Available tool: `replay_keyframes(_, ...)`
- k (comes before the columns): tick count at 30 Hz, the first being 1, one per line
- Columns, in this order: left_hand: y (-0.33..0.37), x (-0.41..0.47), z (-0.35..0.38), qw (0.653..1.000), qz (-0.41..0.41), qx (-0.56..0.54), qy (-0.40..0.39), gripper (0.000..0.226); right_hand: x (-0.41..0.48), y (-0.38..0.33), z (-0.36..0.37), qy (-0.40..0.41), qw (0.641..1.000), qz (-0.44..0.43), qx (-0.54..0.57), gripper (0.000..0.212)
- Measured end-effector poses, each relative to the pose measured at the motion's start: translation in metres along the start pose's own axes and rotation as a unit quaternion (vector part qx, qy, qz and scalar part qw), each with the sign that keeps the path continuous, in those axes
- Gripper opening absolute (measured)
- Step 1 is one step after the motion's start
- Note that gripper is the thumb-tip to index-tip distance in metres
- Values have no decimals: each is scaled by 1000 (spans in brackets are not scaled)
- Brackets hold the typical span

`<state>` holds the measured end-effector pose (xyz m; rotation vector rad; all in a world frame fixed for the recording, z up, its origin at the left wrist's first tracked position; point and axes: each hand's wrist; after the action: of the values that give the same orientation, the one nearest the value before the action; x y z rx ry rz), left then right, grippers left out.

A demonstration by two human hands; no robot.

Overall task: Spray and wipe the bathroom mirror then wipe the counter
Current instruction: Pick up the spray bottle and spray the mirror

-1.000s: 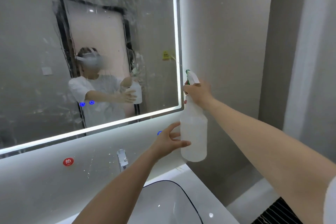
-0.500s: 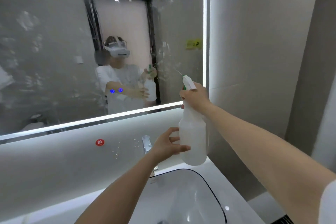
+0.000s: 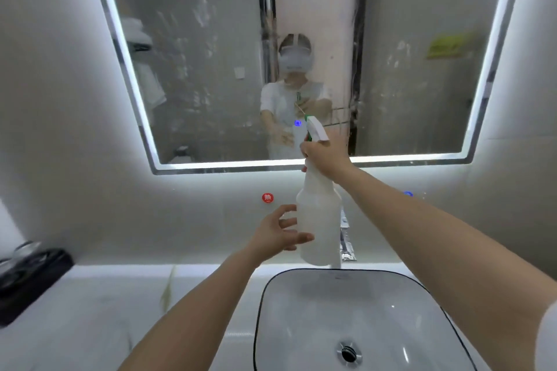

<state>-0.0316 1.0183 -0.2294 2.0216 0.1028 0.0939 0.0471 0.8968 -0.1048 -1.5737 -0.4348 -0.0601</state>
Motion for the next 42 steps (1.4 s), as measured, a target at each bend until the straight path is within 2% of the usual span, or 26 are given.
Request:
replay_keyframes(4, -15, -17, -45, 999, -24, 7, 27, 65, 6, -2, 51, -32, 999, -14, 13, 4)
replay_keyframes(10, -38, -39, -108, 997, -53, -3, 52, 63, 7, -11, 117, -52, 997, -8, 58, 22)
replay_keyframes(14, -46, -54, -144, 995, -68, 6, 70, 64, 6, -16, 157, -74, 996, -13, 51, 5)
replay_keyframes(18, -57, -69, -173, 993, -78, -10, 93, 60, 1, -24, 197, -113, 992, -25, 43, 11)
replay_keyframes(23, -69, -83, -202, 990, -91, -3, 110, 56, 1, -29, 237, -137, 989, -21, 56, 7)
replay_keyframes(30, -87, -95, -217, 988, -105, -4, 109, 53, -1, -16, 268, -164, 985, 8, 55, 2)
replay_keyframes(42, -118, -91, -205, 989, -130, -8, 75, 54, -2, 20, 275, -164, 985, 51, -1, 11)
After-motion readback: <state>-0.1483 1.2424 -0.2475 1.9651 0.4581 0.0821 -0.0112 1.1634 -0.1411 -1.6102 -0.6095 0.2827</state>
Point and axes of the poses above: each hand's wrist, its own x-axis towards the middle knuckle, its own z-axis out of the palm, y = z × x, and after that the axes turned 10 degrees about x, right-handed
